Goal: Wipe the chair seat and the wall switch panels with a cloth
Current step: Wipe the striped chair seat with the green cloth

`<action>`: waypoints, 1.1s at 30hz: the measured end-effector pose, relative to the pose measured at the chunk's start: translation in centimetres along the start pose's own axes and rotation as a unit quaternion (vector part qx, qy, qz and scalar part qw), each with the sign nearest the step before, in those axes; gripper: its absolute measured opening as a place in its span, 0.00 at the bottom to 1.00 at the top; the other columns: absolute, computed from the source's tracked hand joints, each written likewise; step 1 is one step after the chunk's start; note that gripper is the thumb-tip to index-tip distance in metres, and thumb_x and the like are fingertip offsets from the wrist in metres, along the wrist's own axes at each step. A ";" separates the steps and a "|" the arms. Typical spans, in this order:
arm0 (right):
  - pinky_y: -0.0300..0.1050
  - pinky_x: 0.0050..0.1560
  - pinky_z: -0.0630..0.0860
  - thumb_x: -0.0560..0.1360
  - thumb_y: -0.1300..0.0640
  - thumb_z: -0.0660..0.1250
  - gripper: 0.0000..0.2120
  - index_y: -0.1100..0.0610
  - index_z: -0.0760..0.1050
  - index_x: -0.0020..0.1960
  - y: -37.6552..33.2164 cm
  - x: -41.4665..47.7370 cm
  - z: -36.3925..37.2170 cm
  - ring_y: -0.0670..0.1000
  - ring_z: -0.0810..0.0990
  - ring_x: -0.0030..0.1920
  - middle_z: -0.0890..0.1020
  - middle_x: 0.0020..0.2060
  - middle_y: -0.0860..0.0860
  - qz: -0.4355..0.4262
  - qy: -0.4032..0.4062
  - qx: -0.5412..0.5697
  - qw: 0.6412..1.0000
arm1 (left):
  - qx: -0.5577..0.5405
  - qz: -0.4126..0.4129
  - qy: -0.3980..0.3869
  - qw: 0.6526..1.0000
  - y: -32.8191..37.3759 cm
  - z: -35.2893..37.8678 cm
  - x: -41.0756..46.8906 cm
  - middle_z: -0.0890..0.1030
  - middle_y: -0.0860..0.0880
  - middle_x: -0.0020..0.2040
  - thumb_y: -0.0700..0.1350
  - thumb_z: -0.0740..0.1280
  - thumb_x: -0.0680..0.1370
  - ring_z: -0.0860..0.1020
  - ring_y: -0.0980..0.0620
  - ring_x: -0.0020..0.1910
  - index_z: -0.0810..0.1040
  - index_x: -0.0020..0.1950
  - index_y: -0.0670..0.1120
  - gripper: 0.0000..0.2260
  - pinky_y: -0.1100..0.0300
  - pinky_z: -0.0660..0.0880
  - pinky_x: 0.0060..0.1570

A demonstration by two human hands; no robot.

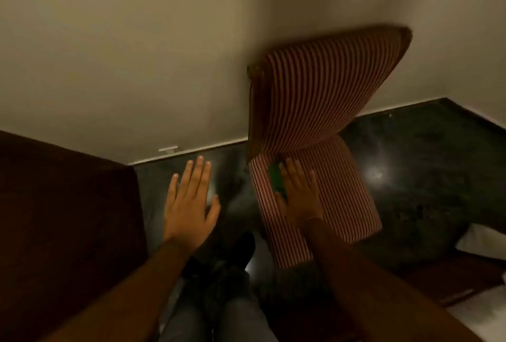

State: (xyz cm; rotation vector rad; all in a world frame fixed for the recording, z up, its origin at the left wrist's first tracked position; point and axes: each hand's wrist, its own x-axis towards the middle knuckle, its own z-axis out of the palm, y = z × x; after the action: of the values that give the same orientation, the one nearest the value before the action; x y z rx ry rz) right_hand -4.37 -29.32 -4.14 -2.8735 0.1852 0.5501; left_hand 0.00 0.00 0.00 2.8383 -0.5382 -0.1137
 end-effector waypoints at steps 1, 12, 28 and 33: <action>0.63 0.85 0.38 0.86 0.45 0.59 0.37 0.51 0.43 0.87 0.4 0.9 0.9 0.54 0.40 0.87 0.43 0.87 0.51 -0.001 -0.012 -0.008 1.000 | 0.003 -0.002 -0.008 1.000 0.0 1.2 -0.1 0.55 0.46 0.92 0.57 0.57 0.85 0.55 0.44 0.91 0.58 0.92 0.44 0.36 0.50 0.39 0.89; 0.61 0.86 0.40 0.83 0.42 0.66 0.47 0.52 0.37 0.86 4.6 8.6 8.9 0.56 0.37 0.87 0.39 0.86 0.51 -0.025 -0.152 -0.007 0.988 | 0.053 -0.038 -0.050 0.997 -0.9 9.5 1.1 0.57 0.45 0.91 0.57 0.58 0.86 0.55 0.43 0.91 0.59 0.91 0.44 0.35 0.49 0.39 0.88; 0.46 0.80 0.39 0.79 0.75 0.60 0.43 0.54 0.46 0.86 5.0 9.2 9.4 0.54 0.40 0.87 0.44 0.87 0.52 -0.010 -0.109 0.138 0.984 | 0.077 -0.040 -0.056 0.995 -0.2 10.3 0.4 0.54 0.46 0.92 0.57 0.61 0.86 0.42 0.50 0.91 0.57 0.92 0.45 0.36 0.50 0.35 0.88; 0.48 0.85 0.38 0.83 0.71 0.55 0.34 0.58 0.49 0.86 2.5 7.4 6.2 0.56 0.44 0.87 0.48 0.86 0.56 -0.060 -0.051 0.116 0.990 | 0.085 -0.040 -0.030 0.995 -0.4 6.8 0.8 0.59 0.45 0.91 0.57 0.60 0.85 0.56 0.45 0.90 0.62 0.90 0.44 0.35 0.49 0.40 0.89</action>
State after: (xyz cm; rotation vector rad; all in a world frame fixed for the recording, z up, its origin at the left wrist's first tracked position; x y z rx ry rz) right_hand -0.13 -30.97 -13.08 -2.6039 0.0541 0.6059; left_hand 0.05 -1.48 -6.72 3.0327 -0.4667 -0.1761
